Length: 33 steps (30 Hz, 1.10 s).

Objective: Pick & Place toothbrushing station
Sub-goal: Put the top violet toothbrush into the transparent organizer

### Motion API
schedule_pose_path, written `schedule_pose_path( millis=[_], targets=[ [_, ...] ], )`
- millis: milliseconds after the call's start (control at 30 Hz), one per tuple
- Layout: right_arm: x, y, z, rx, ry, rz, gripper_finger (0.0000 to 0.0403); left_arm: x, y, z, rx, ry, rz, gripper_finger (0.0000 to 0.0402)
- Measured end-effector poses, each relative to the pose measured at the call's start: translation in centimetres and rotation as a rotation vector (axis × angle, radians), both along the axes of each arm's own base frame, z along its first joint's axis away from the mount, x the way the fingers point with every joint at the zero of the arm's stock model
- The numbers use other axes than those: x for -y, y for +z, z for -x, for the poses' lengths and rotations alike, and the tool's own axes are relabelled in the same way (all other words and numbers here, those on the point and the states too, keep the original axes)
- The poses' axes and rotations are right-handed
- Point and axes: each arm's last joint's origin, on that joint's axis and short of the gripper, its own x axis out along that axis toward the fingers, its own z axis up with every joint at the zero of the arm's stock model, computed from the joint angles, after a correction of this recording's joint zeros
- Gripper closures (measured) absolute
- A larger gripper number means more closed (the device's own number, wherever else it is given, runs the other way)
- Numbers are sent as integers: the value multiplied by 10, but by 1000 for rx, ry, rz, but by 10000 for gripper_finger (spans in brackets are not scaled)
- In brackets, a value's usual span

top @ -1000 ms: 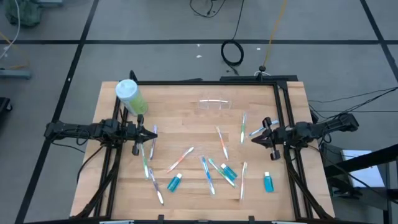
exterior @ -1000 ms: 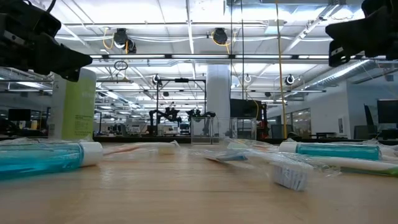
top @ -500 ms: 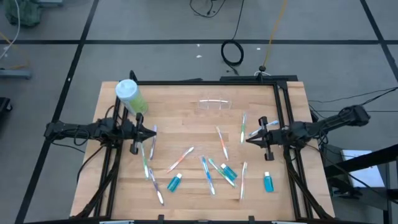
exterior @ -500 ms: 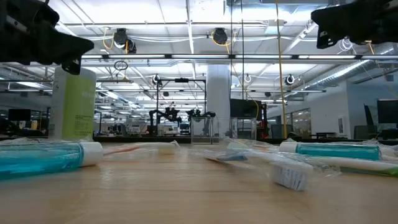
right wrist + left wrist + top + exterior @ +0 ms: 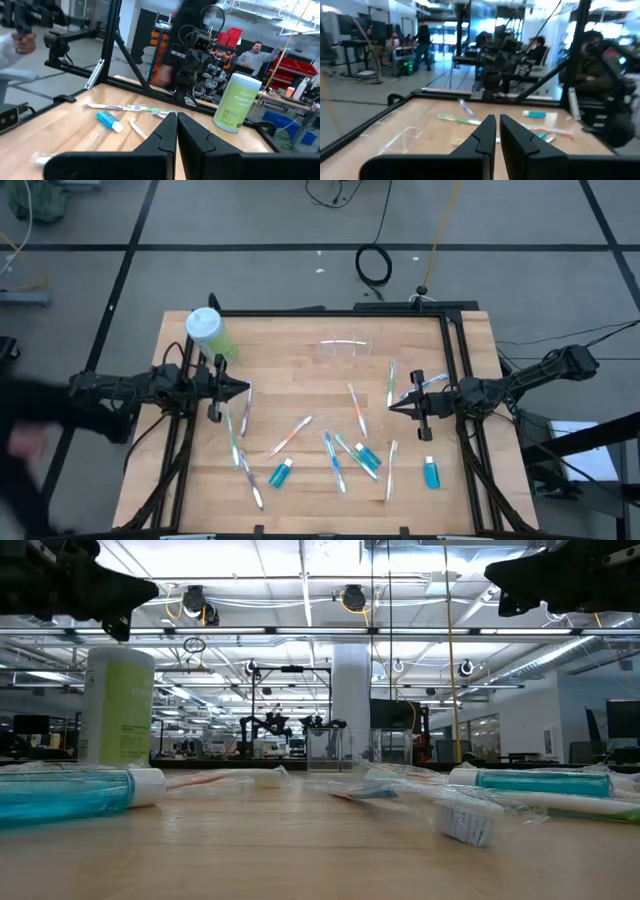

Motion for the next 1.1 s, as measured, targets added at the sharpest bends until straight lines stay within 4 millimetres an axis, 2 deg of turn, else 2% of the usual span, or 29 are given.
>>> schedule_pose_path(
  millis=[167,300,500,700,1100],
  targets=[
    [4,0,-1,0,-30,33,397,-1,27,-11,-140,67,-12,371],
    [7,-1,-2,-2,-57,62,397,-2,43,-27,-222,115,-2,371],
    [12,-6,-4,-50,-94,137,397,-1,44,-53,-329,154,8,371],
    [18,-11,-5,-102,-126,155,397,-6,38,-72,-453,382,35,371],
    [22,-13,-7,-122,-150,114,397,-6,72,-102,-875,548,261,371]
  ],
)
